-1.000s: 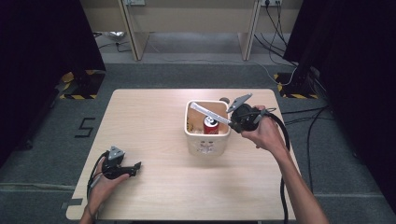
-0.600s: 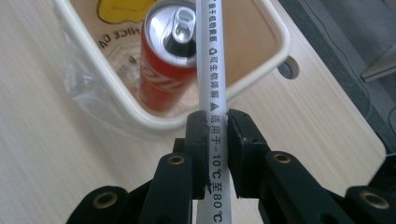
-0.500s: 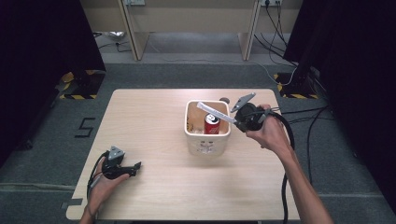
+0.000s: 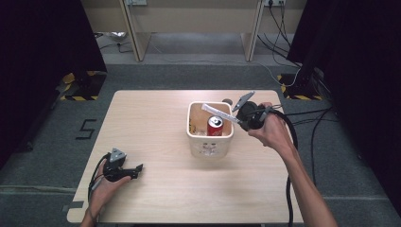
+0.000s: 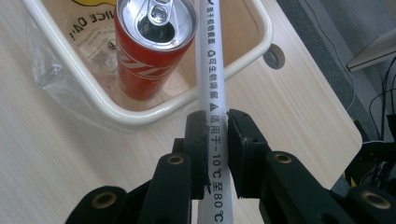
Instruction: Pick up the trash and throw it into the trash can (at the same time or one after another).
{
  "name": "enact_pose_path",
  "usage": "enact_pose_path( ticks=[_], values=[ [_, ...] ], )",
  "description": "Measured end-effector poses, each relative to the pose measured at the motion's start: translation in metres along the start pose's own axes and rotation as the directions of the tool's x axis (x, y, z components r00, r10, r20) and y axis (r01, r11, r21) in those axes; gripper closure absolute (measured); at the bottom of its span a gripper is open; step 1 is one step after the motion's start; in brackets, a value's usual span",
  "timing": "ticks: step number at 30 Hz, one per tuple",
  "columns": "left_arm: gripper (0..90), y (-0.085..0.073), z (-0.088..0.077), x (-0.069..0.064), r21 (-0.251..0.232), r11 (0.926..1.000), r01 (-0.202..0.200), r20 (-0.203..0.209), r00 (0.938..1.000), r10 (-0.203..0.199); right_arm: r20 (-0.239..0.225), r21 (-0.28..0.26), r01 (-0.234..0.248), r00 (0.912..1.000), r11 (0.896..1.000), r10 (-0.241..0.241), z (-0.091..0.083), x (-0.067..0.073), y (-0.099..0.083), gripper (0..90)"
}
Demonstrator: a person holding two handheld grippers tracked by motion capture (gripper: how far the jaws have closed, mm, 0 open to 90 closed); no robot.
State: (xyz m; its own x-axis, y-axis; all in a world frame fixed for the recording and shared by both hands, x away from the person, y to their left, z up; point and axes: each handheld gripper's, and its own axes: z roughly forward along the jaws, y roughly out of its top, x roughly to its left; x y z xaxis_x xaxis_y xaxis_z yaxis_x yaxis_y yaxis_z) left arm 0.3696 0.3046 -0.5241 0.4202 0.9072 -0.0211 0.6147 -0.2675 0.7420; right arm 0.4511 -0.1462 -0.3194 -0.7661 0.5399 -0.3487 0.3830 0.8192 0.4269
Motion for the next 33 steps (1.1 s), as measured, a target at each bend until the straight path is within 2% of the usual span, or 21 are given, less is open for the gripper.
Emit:
enact_pose_path(
  ticks=[3, 11, 14, 17, 20, 27, 32, 33],
  values=[
    [14.6, 0.0, 0.0, 0.0, 0.0, 1.0, 0.001, 0.0, 1.0, -0.001, -0.002, -0.02, -0.013, 0.9999, 1.0, 0.013, 0.001, -0.001, 0.002, 76.8],
    [14.6, 0.0, 0.0, 0.0, 0.0, 1.0, 0.0, 0.0, 1.0, 0.0, -0.013, -0.074, -0.011, 0.9999, 0.997, 0.01, 0.002, 0.0, 0.009, 75.5],
    [14.6, 0.0, 0.0, 0.0, 0.0, 1.0, 0.0, 0.0, 1.0, 0.0, -0.016, -0.071, -0.017, 0.9997, 0.997, 0.016, 0.005, -0.001, 0.01, 75.6],
    [14.6, 0.0, 0.0, 0.0, 0.0, 1.0, 0.0, 0.0, 1.0, 0.0, -0.044, -0.039, -0.009, 0.999, 0.999, 0.008, 0.019, 0.002, 0.007, 75.6],
    [14.6, 0.0, 0.0, 0.0, 0.0, 1.0, 0.0, 0.0, 1.0, 0.0, -0.057, -0.064, -0.048, 0.9974, 0.997, 0.044, 0.025, -0.002, 0.003, 75.6],
    [14.6, 0.0, 0.0, 0.0, 0.0, 1.0, 0.0, 0.0, 1.0, 0.0, -0.035, -0.062, -0.135, 0.9904, 0.989, 0.133, 0.026, -0.016, -0.014, 74.2],
    [14.6, 0.0, 0.0, 0.0, 0.0, 1.0, 0.0, 0.0, 1.0, 0.0, -0.031, -0.021, -0.217, 0.9759, 0.976, 0.216, 0.041, -0.024, -0.037, 67.9],
    [14.6, 0.0, 0.0, 0.0, 0.002, 1.0, 0.0, 0.001, 1.0, 0.0, -0.031, -0.019, -0.243, 0.9696, 0.97, 0.243, 0.045, -0.026, -0.042, 67.7]
  ],
)
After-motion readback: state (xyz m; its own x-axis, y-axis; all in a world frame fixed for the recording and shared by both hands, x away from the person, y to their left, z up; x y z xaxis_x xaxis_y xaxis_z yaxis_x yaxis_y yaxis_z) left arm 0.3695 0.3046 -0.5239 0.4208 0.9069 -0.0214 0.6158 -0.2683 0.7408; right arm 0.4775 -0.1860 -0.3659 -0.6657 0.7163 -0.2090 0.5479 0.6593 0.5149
